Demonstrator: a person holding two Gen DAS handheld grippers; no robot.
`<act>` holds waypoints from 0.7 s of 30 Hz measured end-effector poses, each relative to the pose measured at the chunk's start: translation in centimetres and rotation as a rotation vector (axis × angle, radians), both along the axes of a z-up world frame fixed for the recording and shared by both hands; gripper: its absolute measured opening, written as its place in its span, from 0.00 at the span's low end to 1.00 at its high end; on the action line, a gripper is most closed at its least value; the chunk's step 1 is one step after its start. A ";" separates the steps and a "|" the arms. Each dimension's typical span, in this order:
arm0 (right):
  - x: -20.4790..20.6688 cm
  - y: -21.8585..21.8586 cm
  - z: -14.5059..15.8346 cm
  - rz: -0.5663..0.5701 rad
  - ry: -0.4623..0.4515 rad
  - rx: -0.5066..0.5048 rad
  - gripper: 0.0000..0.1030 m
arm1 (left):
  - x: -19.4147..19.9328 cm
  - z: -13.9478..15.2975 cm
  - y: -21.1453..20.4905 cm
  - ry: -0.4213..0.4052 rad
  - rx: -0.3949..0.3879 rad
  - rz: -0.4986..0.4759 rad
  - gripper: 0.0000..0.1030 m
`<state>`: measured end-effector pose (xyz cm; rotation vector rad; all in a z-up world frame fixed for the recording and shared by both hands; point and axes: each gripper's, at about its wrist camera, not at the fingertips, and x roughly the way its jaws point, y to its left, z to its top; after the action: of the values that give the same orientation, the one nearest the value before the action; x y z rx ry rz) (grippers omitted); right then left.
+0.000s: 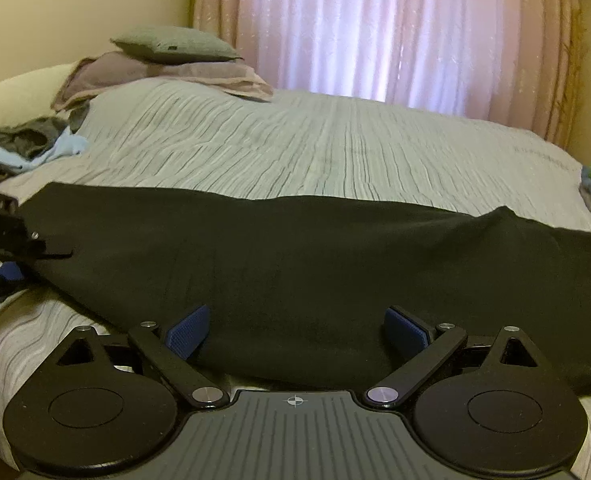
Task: Fold clothes
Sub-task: 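Lift the leg hems with the left tool and fold them over toward the waistband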
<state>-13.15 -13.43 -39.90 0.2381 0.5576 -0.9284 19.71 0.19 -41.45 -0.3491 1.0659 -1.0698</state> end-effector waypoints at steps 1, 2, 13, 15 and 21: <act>0.0 -0.1 0.0 -0.003 -0.003 0.003 0.93 | 0.1 -0.2 0.0 0.007 -0.003 0.000 0.23; 0.0 -0.2 -0.1 -0.005 -0.006 0.007 0.93 | 0.2 -0.4 0.0 0.009 -0.002 0.003 0.22; -0.2 -0.4 -0.5 -0.036 -0.025 0.040 0.94 | -0.6 -0.3 0.1 -0.049 -0.032 0.033 0.17; -0.5 -0.4 -0.5 -0.034 -0.027 0.040 0.94 | -0.9 -0.6 0.0 -0.077 -0.020 0.028 0.18; -0.9 -0.5 -0.5 -0.041 -0.029 0.045 0.94 | -1.6 0.5 0.1 -0.121 -0.033 0.038 0.13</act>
<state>-14.08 -13.90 -40.39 0.3041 0.5493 -0.9517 18.09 0.27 -41.00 -0.3251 0.9313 -1.0625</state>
